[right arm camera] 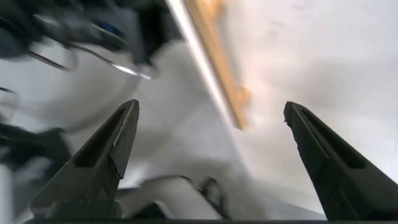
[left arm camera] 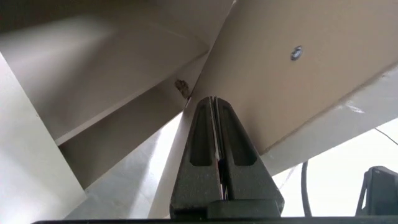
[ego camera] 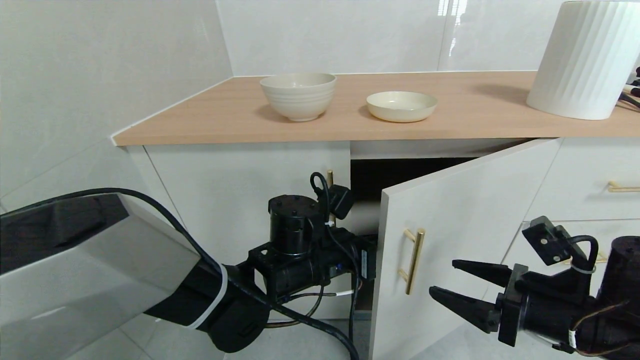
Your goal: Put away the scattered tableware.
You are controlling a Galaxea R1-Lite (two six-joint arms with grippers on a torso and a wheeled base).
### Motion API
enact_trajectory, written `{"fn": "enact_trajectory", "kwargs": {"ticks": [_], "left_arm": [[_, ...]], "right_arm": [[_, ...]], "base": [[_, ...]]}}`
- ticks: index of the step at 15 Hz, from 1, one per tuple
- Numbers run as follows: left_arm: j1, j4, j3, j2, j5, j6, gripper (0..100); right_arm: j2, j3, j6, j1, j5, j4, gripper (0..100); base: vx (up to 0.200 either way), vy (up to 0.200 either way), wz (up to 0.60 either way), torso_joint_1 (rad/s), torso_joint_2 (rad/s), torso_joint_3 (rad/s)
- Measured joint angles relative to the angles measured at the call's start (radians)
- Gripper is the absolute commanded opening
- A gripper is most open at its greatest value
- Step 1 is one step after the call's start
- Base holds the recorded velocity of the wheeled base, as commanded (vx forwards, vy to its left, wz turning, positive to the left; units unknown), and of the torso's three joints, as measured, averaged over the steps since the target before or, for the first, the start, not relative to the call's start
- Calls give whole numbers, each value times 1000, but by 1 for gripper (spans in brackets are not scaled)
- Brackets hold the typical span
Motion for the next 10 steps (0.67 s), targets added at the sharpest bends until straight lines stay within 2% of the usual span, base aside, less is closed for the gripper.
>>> {"fn": "enact_trajectory", "kwargs": {"ticks": [3, 5, 6, 10], "left_arm": [[-25, -1, 0, -7, -20, 0, 0], [-44, -1, 1, -9, -24, 0, 0], [-55, -1, 2, -7, -25, 0, 0], [-87, -1, 4, 3, -23, 0, 0]], "right_arm": [[-105, -44, -64, -8, -72, 337, 100], [-211, -126, -78, -9, -93, 617, 100], [-266, -173, -83, -9, -99, 702, 100], [-365, -226, -86, -9, -108, 741, 100]], "base": [[0, 0, 0, 0, 0, 0], [0, 0, 0, 0, 0, 0], [0, 0, 0, 0, 0, 0], [0, 0, 0, 0, 0, 0]]}}
